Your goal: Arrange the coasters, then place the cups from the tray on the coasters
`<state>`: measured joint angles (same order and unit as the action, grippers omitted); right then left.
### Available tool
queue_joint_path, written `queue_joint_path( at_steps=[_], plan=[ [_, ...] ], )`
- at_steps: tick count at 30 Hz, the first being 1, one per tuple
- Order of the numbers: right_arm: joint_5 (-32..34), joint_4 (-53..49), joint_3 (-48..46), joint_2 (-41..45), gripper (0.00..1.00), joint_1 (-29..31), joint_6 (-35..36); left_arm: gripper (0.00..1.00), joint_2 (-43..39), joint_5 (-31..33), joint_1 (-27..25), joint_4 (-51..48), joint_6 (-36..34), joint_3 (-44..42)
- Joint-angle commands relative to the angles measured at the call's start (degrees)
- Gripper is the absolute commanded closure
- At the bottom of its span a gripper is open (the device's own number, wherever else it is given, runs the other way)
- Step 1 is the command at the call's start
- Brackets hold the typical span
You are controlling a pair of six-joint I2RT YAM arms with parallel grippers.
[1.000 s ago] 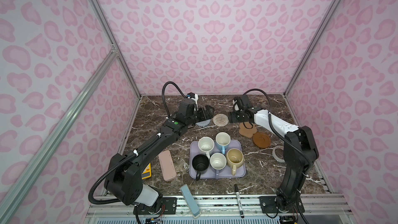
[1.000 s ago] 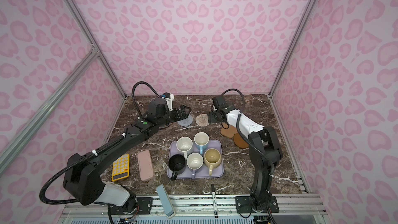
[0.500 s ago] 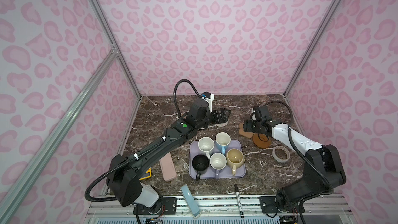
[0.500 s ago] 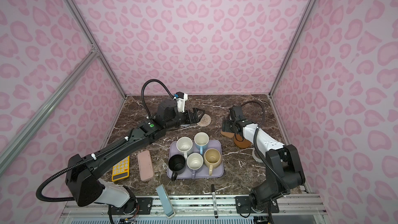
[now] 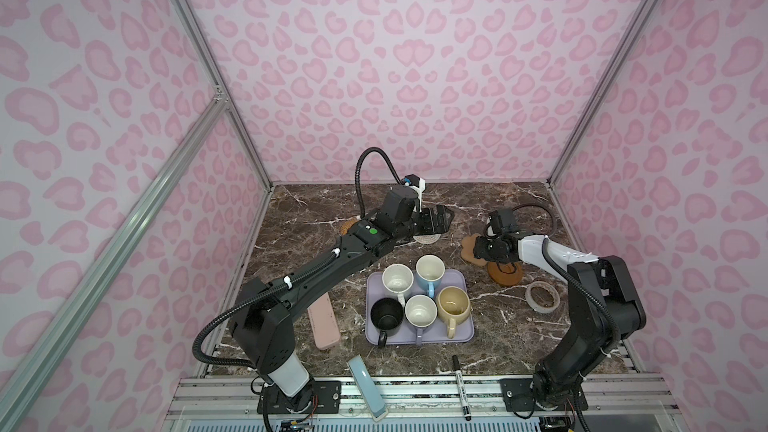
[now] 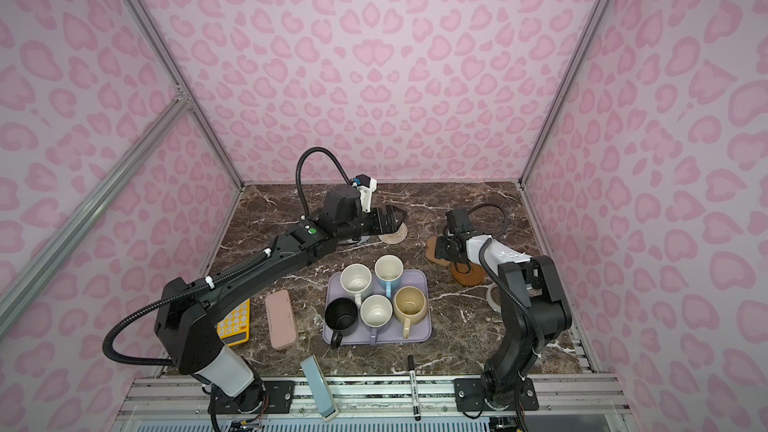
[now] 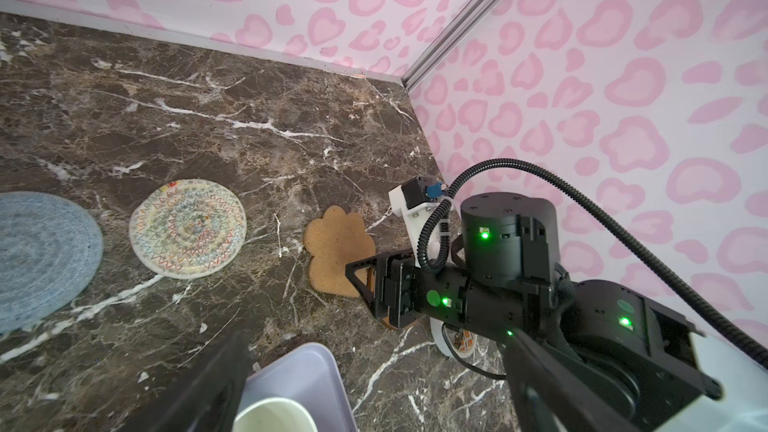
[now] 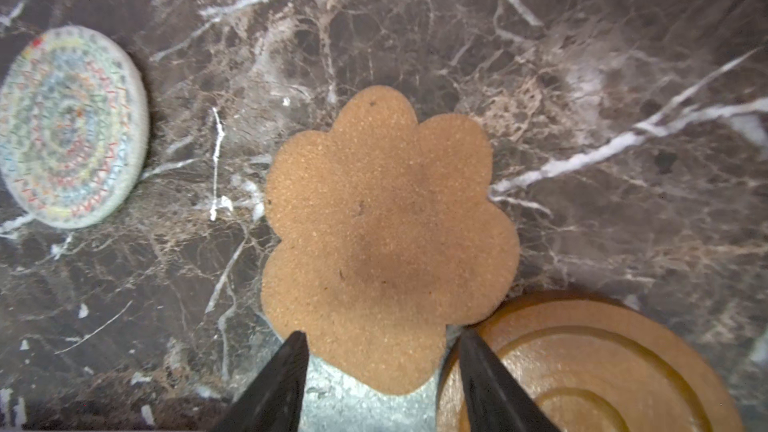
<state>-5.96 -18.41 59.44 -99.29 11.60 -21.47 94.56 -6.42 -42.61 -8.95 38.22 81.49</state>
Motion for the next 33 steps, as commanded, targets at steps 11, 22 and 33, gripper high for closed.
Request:
queue_joint_path(
  at_steps=[11,22,33],
  plan=[
    [2.3,-4.1,0.4,-1.5,0.48,0.4,-0.8,0.03,0.1,1.3,0.1,-0.4,-1.2,0.4],
    [2.3,-6.9,0.7,-2.1,0.54,1.0,-0.7,0.03,-1.6,1.6,0.0,-0.2,-1.2,-1.0],
    [3.1,-6.1,1.7,-3.6,0.54,1.4,-1.2,0.03,-3.5,3.0,0.0,-0.4,-1.5,-2.2]
  ],
)
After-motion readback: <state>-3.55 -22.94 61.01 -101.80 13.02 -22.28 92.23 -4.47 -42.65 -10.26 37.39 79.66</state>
